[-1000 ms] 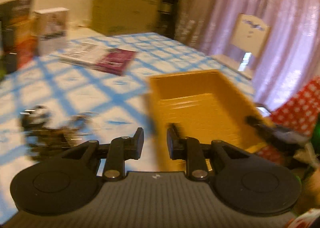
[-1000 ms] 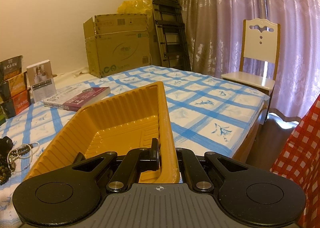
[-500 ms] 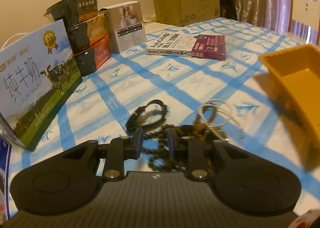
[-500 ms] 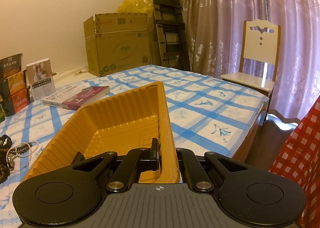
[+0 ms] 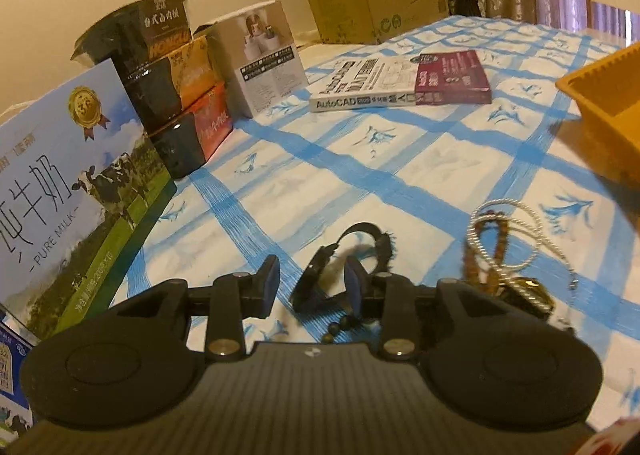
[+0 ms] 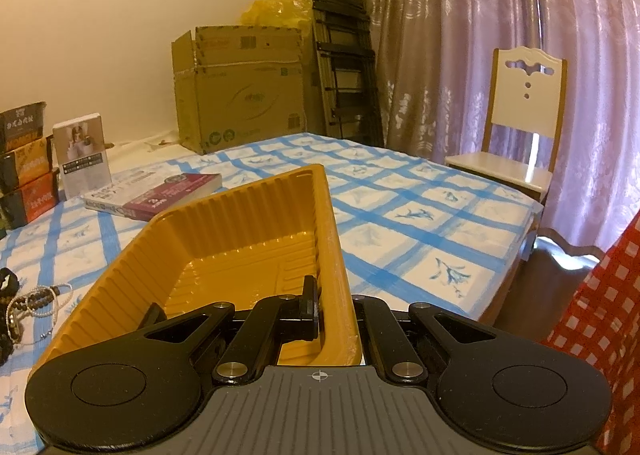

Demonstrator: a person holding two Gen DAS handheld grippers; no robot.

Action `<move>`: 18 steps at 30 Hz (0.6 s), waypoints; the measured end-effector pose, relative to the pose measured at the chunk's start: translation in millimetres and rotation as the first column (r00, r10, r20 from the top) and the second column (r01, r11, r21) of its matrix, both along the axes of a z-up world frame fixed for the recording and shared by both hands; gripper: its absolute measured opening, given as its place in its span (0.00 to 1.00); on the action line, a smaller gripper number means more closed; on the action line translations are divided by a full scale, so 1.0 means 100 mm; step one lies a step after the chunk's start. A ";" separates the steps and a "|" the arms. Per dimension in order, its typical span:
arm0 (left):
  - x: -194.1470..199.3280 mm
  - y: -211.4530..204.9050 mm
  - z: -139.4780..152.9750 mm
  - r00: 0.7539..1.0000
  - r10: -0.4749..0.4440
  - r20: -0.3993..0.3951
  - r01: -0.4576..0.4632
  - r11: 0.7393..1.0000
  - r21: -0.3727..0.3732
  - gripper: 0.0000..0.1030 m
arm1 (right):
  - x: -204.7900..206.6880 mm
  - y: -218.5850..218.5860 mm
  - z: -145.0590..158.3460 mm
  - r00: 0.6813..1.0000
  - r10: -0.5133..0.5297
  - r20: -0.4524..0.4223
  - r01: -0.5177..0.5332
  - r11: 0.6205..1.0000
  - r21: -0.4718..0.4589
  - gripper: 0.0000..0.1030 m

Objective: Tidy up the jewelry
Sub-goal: 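Reach the left tool into the jewelry pile and grasp the black watch band, then carry the black watch band over the orange tray and open the left tool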

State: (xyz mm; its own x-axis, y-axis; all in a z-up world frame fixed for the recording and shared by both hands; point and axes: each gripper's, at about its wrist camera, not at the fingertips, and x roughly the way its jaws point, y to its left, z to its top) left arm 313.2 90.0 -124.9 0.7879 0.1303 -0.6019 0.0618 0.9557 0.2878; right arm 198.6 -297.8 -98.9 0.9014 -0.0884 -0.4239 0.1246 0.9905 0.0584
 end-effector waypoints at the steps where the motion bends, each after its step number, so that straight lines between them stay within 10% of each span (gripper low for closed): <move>1: 0.03 0.01 -0.02 1.000 0.002 -0.005 -0.002 1.000 0.003 0.32 | 0.02 0.01 0.01 1.000 0.003 0.002 -0.003 1.000 -0.001 0.03; 18: -0.01 0.06 0.04 0.999 -0.047 -0.006 0.047 0.998 -0.029 0.08 | 0.11 0.03 0.01 1.000 0.014 0.006 -0.014 1.000 -0.008 0.03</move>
